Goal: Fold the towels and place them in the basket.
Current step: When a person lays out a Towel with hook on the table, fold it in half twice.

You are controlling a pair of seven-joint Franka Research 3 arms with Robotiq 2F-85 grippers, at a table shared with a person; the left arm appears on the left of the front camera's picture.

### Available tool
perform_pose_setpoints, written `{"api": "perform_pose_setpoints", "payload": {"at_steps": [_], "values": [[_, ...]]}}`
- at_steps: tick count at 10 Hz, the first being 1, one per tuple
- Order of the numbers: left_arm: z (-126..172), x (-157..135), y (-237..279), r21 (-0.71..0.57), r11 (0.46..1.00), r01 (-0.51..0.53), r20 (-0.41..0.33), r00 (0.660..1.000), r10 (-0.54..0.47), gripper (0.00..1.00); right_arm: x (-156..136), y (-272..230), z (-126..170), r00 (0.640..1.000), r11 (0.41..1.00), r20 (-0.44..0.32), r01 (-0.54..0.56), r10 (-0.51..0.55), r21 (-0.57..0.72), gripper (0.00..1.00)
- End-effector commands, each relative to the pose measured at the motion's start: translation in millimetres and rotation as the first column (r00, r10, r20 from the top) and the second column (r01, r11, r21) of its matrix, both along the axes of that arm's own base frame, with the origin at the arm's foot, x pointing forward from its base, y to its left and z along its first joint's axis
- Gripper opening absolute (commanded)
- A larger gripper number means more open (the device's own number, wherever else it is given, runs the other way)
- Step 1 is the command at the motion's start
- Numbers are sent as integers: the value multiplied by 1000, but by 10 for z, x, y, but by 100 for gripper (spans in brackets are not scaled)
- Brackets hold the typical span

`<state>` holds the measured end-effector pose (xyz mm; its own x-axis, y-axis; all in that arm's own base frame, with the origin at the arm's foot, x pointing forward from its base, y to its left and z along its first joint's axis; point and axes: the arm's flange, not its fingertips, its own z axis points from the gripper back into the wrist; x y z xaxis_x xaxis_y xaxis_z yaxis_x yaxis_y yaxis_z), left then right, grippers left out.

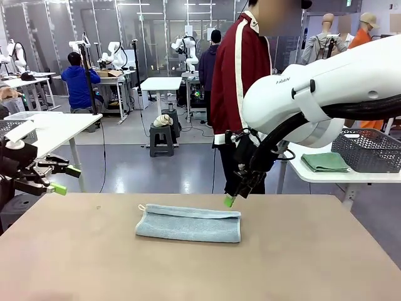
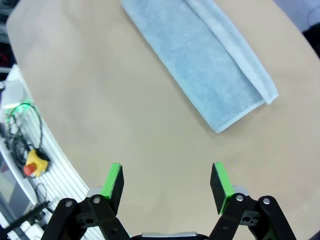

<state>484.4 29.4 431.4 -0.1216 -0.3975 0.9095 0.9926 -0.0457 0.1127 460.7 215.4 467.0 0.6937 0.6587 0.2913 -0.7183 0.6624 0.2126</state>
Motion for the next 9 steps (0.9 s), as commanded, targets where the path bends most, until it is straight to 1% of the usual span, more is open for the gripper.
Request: {"api": "perform_pose_setpoints", "payload": {"at_steps": [1,2,3,4,5,6,7,8,9], "values": [[30,-56,-5,-4,1000,-1,5,1000,1,84,64,173,-119,951,949,-21,305,-307,-79,87],[30,-56,-5,-4,1000,-1,5,1000,1,84,128,224,-201,921,918,-15,387,-390,-88,87],[30,-56,-5,-4,1000,-1,5,1000,1,84,204,268,-316,878,875,-28,474,-478,-94,87],[30,-56,-5,-4,1000,-1,5,1000,1,84,261,302,-428,822,822,-54,561,-567,-99,87],[30,-56,-5,-4,1000,-1,5,1000,1,84,300,334,-544,772,777,-87,620,-629,-112,87],[30,-56,-5,-4,1000,-1,5,1000,1,84,357,338,-639,746,756,-123,644,-654,-119,87],[30,-56,-5,-4,1000,-1,5,1000,1,84,431,314,-718,701,713,-133,691,-701,-120,87],[30,-56,-5,-4,1000,-1,5,1000,1,84,525,271,-812,646,659,-132,742,-752,-119,87],[30,-56,-5,-4,1000,-1,5,1000,1,84,607,237,-906,606,619,-129,777,-785,-114,87]]}}
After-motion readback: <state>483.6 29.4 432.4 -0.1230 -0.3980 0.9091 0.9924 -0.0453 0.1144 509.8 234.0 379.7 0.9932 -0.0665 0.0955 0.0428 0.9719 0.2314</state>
